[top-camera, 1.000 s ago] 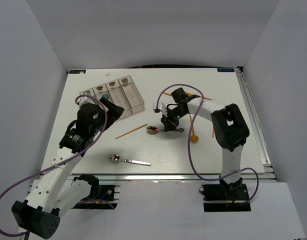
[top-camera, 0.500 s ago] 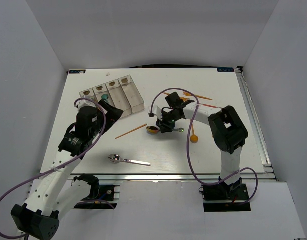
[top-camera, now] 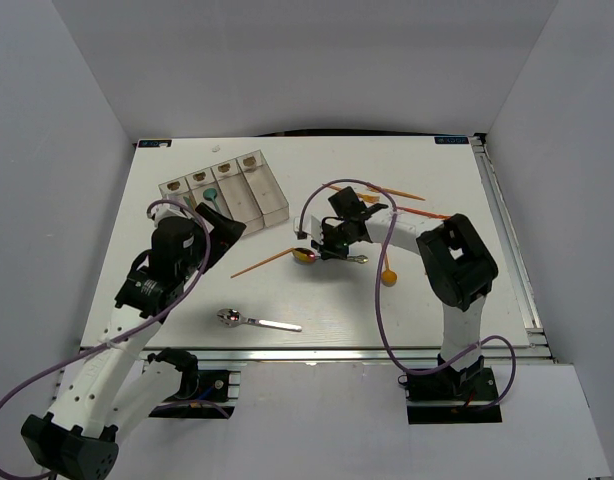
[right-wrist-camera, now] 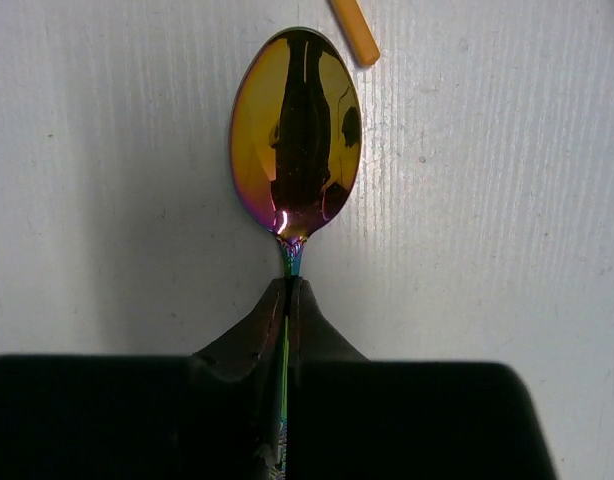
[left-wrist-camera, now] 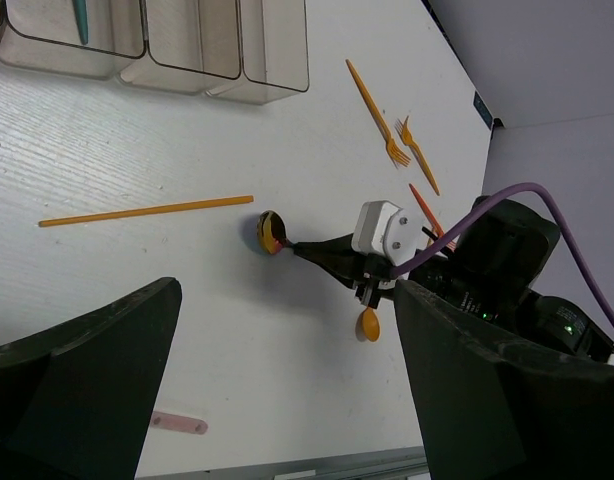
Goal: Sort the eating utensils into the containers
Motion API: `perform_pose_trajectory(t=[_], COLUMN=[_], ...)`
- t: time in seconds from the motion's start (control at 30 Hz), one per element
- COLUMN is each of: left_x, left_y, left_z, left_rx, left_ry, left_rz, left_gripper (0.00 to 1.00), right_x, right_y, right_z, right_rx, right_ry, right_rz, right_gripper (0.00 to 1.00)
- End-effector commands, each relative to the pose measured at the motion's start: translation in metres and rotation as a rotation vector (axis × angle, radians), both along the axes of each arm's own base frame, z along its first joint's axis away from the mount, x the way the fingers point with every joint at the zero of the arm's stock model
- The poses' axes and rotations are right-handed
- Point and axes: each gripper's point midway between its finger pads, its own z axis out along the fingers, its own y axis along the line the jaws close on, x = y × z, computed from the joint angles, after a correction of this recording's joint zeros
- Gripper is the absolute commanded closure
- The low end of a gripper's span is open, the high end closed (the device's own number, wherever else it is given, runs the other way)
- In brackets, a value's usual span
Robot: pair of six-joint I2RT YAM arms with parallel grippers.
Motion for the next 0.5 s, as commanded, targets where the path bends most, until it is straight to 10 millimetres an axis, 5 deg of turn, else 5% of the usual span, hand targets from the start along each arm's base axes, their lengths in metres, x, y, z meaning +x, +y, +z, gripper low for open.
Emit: perform_pose_trajectory(t=[0.0, 0.1, 0.3, 0.47], left_x=[-0.004, -0.006, -0.010, -0.013], left_y=[0.004, 0.004, 0.007, 0.012], left_z=[-0.001, -0.002, 0.003, 0.008], left_rx=[-0.007, -0.009, -0.017, -0.026], left_ry=[-0.004, -0.005, -0.019, -0.037], left_rz=[0.013, 0.010, 0.023, 0.042], left_gripper=[0.02, 0.02, 0.02, 0.02], right_x=[-0.020, -0.015, -0.007, -0.010], right_y=[-0.018, -0.012, 0.026, 0.057], right_z=[-0.023, -0.005, 0.073, 0.111], right_rx=[-0.092, -0.059, 0.149, 0.263], right_ry=[0.041, 0.038, 0.048, 0.140], right_rz=[0.021, 0.023, 0.080, 0.088], right_gripper=[1.00, 1.00, 1.00, 1.00])
